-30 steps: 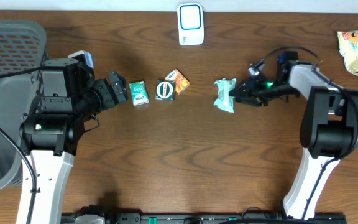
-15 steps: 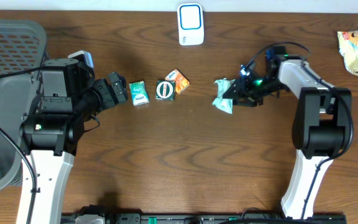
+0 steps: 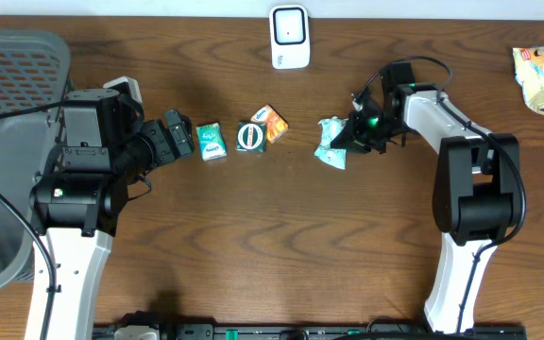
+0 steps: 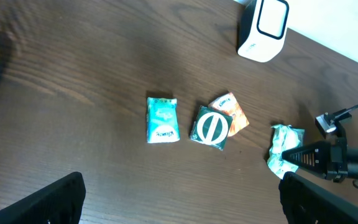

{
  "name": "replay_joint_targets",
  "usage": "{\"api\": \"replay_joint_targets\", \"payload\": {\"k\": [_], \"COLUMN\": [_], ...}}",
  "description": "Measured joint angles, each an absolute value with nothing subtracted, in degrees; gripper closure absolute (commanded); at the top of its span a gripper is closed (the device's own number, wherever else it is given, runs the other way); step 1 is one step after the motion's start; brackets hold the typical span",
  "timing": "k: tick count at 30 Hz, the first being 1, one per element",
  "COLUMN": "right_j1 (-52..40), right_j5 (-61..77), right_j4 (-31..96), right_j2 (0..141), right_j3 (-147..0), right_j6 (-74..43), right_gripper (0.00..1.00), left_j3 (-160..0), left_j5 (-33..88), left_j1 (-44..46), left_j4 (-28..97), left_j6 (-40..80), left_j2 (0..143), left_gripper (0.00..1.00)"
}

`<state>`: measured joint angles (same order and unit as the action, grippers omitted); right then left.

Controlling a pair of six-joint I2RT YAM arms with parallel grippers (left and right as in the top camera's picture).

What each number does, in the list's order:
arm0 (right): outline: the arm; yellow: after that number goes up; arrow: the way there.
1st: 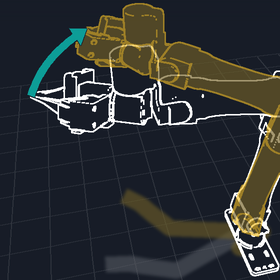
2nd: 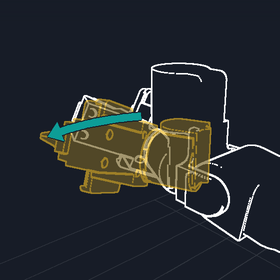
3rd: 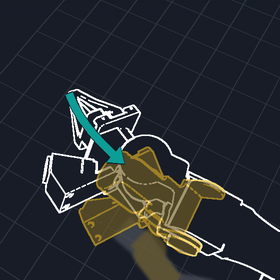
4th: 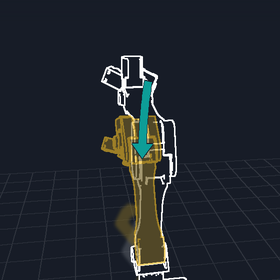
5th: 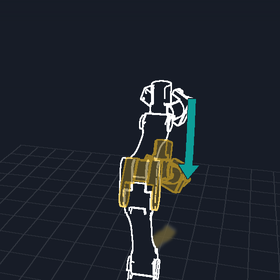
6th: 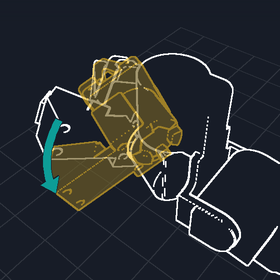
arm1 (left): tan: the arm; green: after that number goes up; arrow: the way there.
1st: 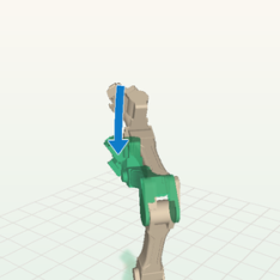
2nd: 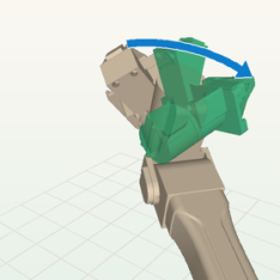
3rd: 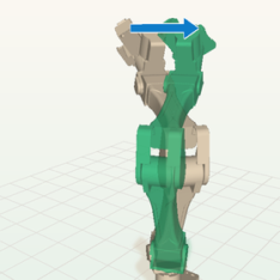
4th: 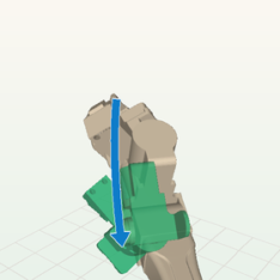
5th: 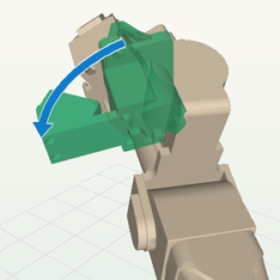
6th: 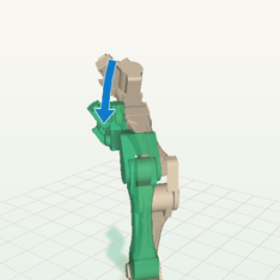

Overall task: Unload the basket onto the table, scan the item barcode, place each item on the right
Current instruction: 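Lift the teal-green pack rightward and hold it near the scanner, then raise the teal-green pack's barcode up to the white scanner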

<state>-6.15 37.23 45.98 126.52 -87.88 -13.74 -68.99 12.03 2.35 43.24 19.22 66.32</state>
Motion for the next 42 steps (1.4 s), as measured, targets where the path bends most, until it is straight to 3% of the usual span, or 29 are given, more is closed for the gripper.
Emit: {"api": "replay_joint_targets", "payload": {"k": [10, 25, 42], "right_j1": [-8.3, -20.4, -21.6], "right_j5": [33.4, 30.7, 23.7], "right_j4": [54.6, 40.2, 30.8], "right_j2": [124.6, 114.7, 114.7], "right_j3": [-98.8, -101.1, -101.1], "right_j6": [-1.3, 23.1, 30.7], "right_gripper": [0.99, 0.99, 0.99], "left_j3": [-69.0, -69.0, -69.0], "left_j5": [12.0, 12.0, 12.0], "left_j1": [2.3, 2.3, 2.3], "left_j4": [43.3, 43.2, 43.2], "left_j6": [19.2, 19.2, 19.2], "left_j2": [66.3, 66.3, 66.3], "left_gripper": [0.02, 0.02, 0.02]}}
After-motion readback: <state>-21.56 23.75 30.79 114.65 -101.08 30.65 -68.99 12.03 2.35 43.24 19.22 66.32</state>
